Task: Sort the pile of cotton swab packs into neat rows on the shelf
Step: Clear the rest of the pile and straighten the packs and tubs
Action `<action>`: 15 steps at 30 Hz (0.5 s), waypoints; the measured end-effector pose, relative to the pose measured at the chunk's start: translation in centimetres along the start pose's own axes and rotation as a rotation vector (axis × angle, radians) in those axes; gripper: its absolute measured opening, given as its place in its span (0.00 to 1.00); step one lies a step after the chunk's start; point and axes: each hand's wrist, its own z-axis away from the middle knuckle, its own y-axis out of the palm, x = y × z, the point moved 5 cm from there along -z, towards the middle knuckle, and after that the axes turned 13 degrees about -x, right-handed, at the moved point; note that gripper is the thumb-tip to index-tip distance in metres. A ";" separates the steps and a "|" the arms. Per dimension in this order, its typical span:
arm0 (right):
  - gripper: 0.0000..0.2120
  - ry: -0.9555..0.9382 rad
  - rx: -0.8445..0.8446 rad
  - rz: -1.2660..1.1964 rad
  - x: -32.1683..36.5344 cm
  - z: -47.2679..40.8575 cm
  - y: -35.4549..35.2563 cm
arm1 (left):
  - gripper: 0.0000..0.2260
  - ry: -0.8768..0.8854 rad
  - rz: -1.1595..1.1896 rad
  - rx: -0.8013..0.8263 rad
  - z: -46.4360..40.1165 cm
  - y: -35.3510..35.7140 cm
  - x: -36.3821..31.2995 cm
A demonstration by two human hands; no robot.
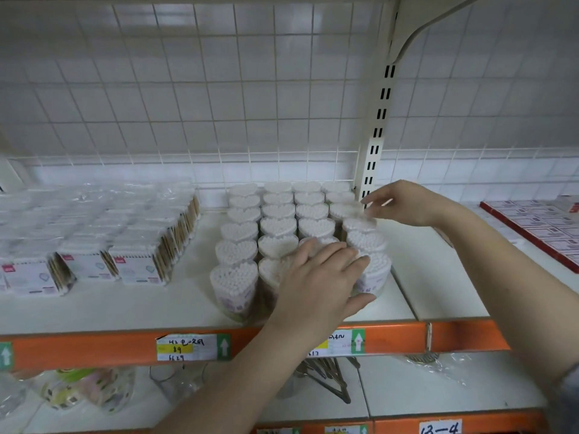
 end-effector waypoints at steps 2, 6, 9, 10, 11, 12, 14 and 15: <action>0.14 0.082 0.057 -0.104 -0.6 1.1 0.2 | 0.16 0.039 -0.032 0.048 -0.3 0.8 -0.5; 0.20 0.167 -0.010 -0.167 -1.2 1.7 1.0 | 0.14 0.007 -0.034 0.081 -0.5 1.6 -1.1; 0.22 0.158 -0.028 -0.146 -0.9 1.6 2.1 | 0.10 0.008 -0.026 0.064 -0.5 1.7 -1.5; 0.22 0.172 -0.035 -0.178 -0.7 1.6 2.2 | 0.09 0.004 -0.017 0.066 -0.6 1.7 -1.7; 0.21 0.181 -0.047 -0.191 -0.6 1.7 2.3 | 0.09 -0.007 -0.005 0.073 -0.6 1.8 -1.8; 0.21 0.188 -0.057 -0.183 -0.6 1.7 2.3 | 0.11 -0.021 0.007 0.085 -0.7 1.8 -1.9; 0.19 0.213 -0.076 -0.172 -0.6 1.6 2.4 | 0.13 -0.036 0.025 0.094 -0.6 1.9 -2.0; 0.17 0.235 -0.089 -0.179 -0.6 1.5 2.5 | 0.13 -0.037 0.031 0.091 -0.6 1.9 -2.0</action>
